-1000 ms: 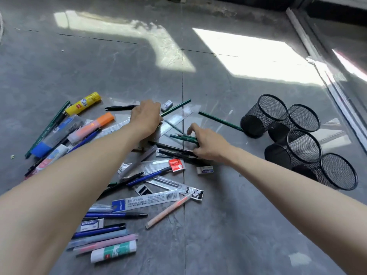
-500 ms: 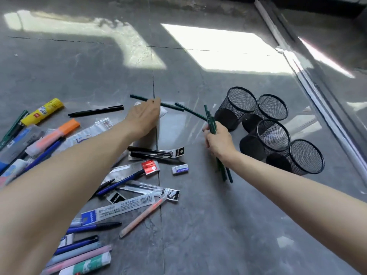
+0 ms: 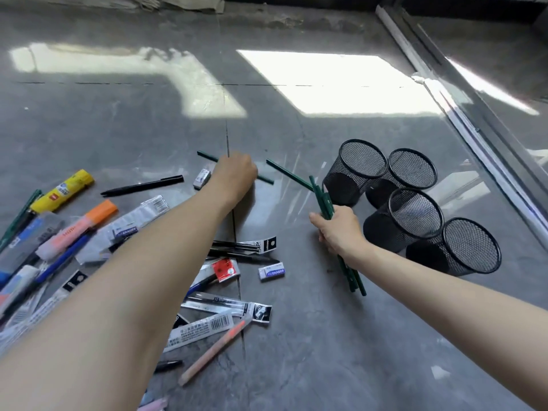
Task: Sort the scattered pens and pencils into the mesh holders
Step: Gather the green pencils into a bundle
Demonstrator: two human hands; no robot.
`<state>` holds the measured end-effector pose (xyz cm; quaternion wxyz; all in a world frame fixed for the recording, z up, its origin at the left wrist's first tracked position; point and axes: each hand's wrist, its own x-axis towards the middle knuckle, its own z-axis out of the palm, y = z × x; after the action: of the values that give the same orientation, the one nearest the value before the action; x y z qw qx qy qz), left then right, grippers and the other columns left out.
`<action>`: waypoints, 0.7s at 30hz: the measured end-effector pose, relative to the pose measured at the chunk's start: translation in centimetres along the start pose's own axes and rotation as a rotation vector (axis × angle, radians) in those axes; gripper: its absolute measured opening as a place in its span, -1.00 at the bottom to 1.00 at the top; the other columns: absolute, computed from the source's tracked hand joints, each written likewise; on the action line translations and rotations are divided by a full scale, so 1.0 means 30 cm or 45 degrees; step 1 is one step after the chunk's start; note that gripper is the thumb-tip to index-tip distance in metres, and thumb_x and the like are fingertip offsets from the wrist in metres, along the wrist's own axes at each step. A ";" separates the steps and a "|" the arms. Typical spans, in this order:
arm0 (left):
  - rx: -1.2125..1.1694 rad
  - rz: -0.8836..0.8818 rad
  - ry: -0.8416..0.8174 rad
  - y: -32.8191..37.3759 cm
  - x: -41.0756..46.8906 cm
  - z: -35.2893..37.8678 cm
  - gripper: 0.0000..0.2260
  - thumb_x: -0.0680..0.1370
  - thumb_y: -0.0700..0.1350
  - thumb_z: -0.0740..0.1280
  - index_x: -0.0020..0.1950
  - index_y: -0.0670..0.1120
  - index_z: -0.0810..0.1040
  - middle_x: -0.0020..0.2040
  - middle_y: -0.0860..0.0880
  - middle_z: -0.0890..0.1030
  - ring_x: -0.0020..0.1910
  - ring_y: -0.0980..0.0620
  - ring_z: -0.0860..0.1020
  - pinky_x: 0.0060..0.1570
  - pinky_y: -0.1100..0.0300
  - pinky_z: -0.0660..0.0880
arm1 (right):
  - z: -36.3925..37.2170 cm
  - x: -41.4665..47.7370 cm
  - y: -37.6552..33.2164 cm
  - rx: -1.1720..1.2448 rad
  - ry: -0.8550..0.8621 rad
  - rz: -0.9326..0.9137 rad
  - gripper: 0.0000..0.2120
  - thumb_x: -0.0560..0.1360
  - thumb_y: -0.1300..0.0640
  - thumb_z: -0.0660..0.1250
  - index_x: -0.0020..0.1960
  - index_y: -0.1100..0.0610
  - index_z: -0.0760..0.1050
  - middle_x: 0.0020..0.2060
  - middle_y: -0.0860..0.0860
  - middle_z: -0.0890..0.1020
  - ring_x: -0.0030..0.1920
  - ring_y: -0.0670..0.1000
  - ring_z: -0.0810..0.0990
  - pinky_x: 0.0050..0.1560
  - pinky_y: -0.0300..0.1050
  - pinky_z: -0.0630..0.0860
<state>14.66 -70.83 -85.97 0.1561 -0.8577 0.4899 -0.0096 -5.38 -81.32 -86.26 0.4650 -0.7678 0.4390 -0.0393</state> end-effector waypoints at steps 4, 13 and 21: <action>0.387 0.375 0.310 -0.013 -0.044 0.003 -0.68 0.34 -0.33 0.03 -0.33 -0.06 0.53 -0.38 -0.01 0.51 -0.39 0.00 0.50 -0.44 0.23 0.30 | 0.003 0.007 0.006 0.021 0.036 0.062 -0.71 0.53 0.05 0.25 -0.26 0.22 0.49 -0.41 0.15 0.50 -0.46 0.08 0.38 -0.36 -0.09 0.35; 0.121 0.687 0.461 0.220 0.031 -0.045 -0.71 0.58 -0.22 0.10 0.26 -0.17 0.45 0.11 -0.11 0.50 0.04 -0.06 0.49 -0.10 0.10 0.46 | 0.001 0.005 0.026 -0.083 0.237 0.144 -0.80 0.47 0.08 0.20 -0.29 0.14 0.44 -0.25 0.29 0.63 -0.37 0.15 0.51 -0.23 0.09 0.57; 0.205 0.636 0.238 0.241 -0.054 -0.085 -0.75 0.60 -0.32 0.05 0.15 -0.25 0.48 0.08 -0.16 0.54 0.11 -0.11 0.43 -0.15 0.11 0.42 | -0.033 -0.056 0.025 0.103 0.073 0.154 -0.73 0.53 0.07 0.28 -0.31 0.16 0.44 -0.57 0.11 0.46 -0.67 -0.04 0.30 -0.54 -0.23 0.24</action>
<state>7.33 -73.52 -85.32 0.1754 -0.6905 0.6961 -0.0890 -7.35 -80.93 -85.68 0.4846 -0.7189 0.4958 -0.0506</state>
